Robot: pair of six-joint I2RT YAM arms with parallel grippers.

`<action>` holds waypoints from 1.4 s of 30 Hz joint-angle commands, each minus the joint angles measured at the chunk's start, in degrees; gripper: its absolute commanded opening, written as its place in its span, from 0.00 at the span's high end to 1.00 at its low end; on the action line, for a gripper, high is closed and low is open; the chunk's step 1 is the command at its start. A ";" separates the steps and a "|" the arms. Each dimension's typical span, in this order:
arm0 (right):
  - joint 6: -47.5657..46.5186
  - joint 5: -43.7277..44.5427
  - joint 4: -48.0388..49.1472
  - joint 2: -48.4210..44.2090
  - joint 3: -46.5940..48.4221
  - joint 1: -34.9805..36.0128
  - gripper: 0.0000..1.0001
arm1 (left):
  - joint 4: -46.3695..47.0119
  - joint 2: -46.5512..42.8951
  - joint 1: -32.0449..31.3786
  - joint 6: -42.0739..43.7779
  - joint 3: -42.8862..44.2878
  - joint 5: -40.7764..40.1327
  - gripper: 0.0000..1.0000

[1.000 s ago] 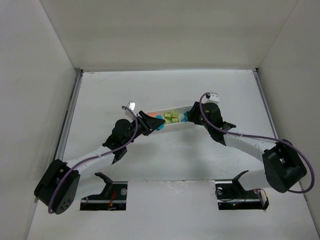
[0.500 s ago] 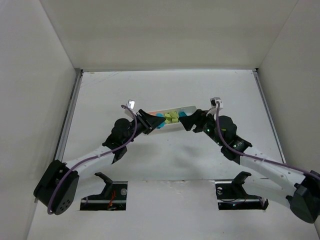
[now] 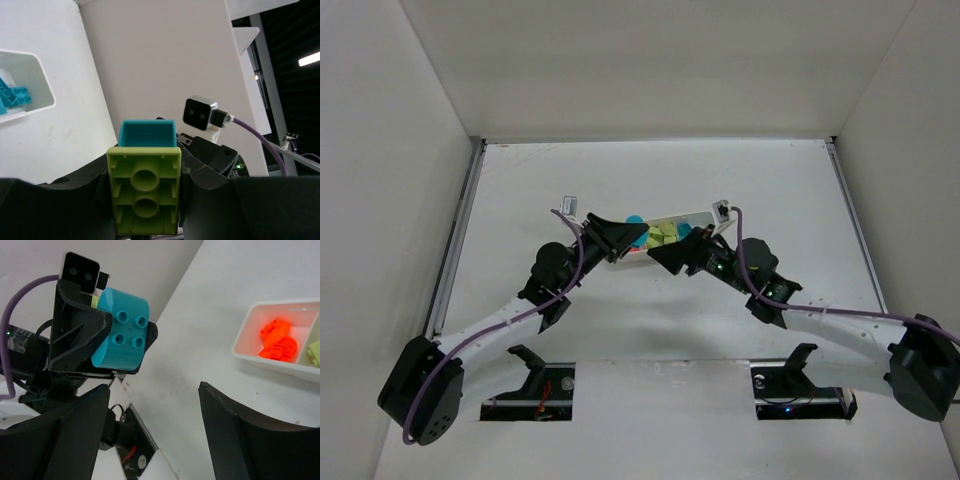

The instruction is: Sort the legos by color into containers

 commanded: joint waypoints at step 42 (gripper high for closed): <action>12.34 -9.12 22.78 8.89 0.16 -1.24 0.62 | 7.88 1.16 -3.87 -3.36 -2.81 -0.10 0.68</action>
